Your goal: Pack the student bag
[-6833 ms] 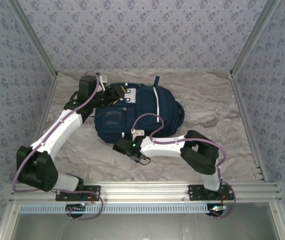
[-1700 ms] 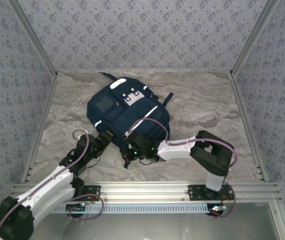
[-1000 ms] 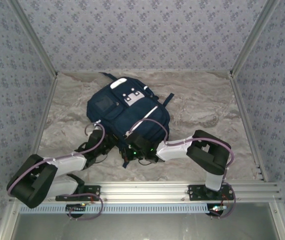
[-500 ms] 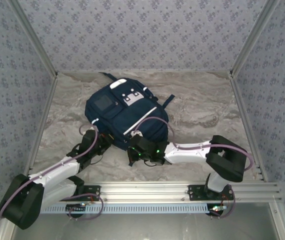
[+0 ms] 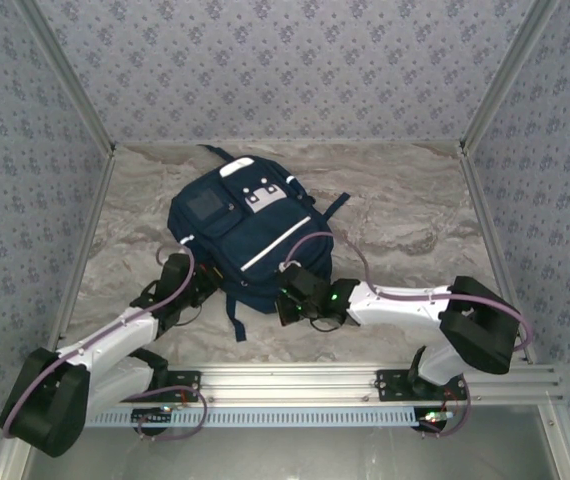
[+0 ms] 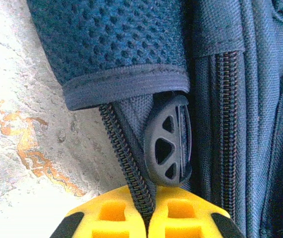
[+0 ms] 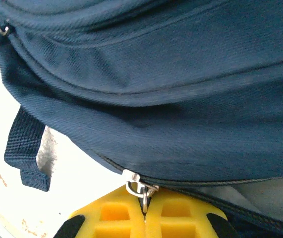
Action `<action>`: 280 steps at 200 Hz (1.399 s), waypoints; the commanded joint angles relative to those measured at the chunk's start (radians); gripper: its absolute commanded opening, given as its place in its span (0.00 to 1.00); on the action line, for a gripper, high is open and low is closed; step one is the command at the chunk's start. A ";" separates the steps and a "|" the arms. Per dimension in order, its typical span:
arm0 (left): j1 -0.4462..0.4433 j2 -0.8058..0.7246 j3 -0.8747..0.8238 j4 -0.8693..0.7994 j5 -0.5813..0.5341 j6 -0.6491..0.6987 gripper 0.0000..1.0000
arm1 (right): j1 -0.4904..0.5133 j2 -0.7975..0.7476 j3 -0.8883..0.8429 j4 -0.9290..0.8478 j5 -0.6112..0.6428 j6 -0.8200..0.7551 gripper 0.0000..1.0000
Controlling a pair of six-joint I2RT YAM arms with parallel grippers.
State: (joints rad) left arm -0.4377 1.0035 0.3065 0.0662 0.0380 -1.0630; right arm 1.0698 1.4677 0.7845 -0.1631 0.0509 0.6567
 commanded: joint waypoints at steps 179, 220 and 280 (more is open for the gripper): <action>0.119 0.464 0.683 -0.311 0.075 0.153 0.00 | 0.009 0.060 0.112 0.086 -0.084 -0.109 0.00; 0.125 0.204 0.501 -0.359 0.075 0.139 0.46 | 0.014 0.185 0.173 0.171 -0.131 -0.071 0.00; -0.028 0.032 0.271 -0.274 0.095 -0.108 0.71 | -0.011 0.236 0.196 0.287 -0.169 0.003 0.00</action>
State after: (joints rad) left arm -0.3920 1.0691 0.6102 -0.2424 0.1364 -1.0637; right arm 1.0698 1.6798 0.9417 0.0326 -0.0795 0.6071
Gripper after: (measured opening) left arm 0.669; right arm 0.062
